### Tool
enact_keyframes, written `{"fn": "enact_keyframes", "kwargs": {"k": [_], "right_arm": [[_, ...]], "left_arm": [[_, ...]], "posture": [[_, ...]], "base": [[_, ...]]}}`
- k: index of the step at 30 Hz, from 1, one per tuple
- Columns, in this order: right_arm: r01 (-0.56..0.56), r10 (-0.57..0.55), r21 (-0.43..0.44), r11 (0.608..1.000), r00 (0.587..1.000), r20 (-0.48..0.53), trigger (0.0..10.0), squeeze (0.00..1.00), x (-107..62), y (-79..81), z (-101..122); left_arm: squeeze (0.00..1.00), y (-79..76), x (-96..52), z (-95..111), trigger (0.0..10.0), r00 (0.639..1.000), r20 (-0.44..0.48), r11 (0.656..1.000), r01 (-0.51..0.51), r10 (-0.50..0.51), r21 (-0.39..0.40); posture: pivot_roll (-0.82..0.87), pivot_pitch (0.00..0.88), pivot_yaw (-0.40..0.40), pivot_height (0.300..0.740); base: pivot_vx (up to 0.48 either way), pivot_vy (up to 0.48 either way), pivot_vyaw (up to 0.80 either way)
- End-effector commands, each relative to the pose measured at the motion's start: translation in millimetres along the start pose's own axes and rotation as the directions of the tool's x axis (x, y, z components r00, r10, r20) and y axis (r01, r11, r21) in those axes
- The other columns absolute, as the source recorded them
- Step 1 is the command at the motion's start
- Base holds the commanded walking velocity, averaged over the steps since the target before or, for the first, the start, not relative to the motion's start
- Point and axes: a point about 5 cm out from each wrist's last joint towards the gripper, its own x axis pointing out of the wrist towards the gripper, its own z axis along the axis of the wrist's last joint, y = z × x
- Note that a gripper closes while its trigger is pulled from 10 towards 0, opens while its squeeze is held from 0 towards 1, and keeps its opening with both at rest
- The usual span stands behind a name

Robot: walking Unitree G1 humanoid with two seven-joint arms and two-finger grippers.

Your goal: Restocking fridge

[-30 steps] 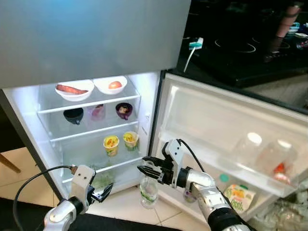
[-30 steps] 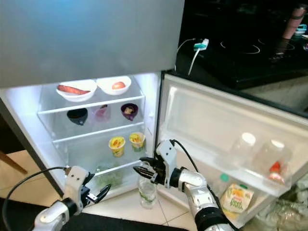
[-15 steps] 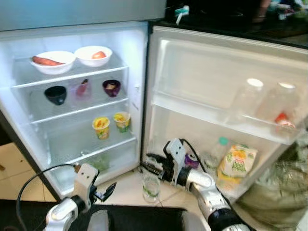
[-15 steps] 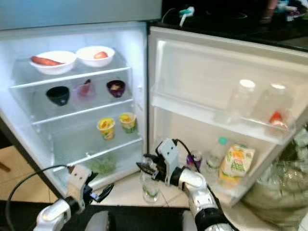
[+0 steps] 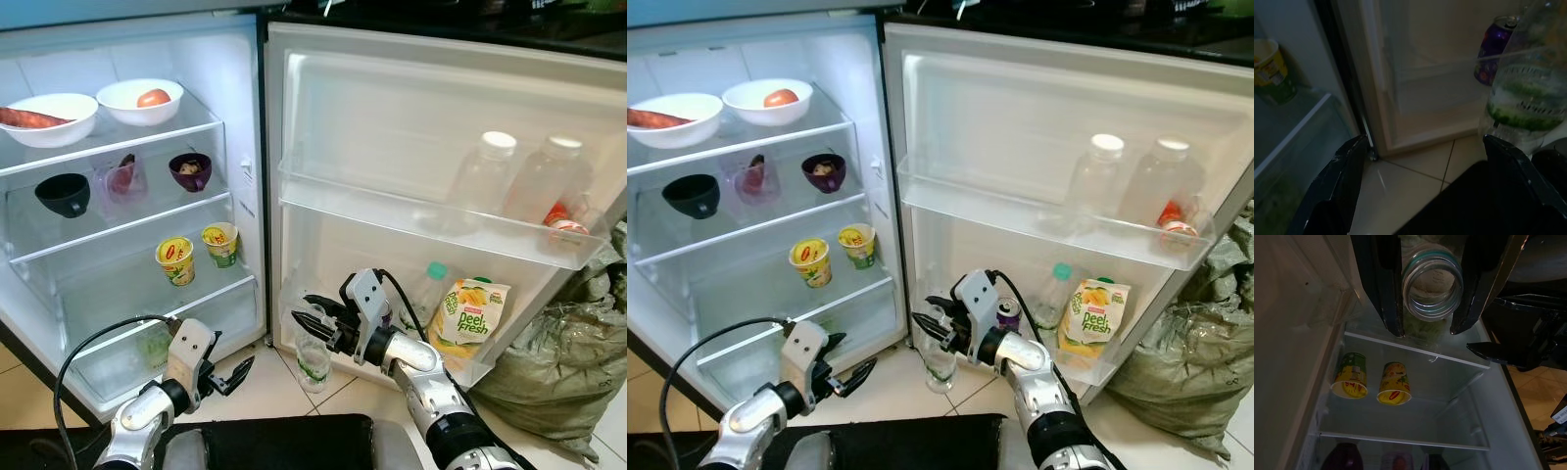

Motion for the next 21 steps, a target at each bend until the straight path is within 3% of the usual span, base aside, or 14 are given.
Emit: {"fn": "enact_keyframes", "kwargs": {"k": [1,16,21], "right_arm": [[0.012,-0.012,0.001,1.000,1.000,0.011,10.0,0.00,-0.3,-2.0,1.1],[0.004,-0.001,-0.032,0.999,0.996,0.091,10.0,0.00,19.1,-4.6,28.8],[0.076,-0.060,-0.149,0.986,0.992,0.111,10.0,0.00,25.6,-11.1,46.3]], "left_arm": [[0.00,-4.5,3.5,1.8,10.0,1.000,0.013,1.000,0.020,-0.020,0.007],[0.00,-4.3,-7.3,1.9,10.0,0.999,0.043,1.000,-0.012,0.011,0.019],[0.00,-5.1,-15.4,-1.5,10.0,0.998,0.043,0.999,-0.036,0.035,0.017]], "posture": [[-0.02,0.031,-0.059,0.508],[-0.01,0.077,-0.071,0.443],[0.00,0.096,-0.075,0.438]], "base": [[0.000,0.000,0.00],[0.000,0.000,0.00],[0.000,0.000,0.00]]}}
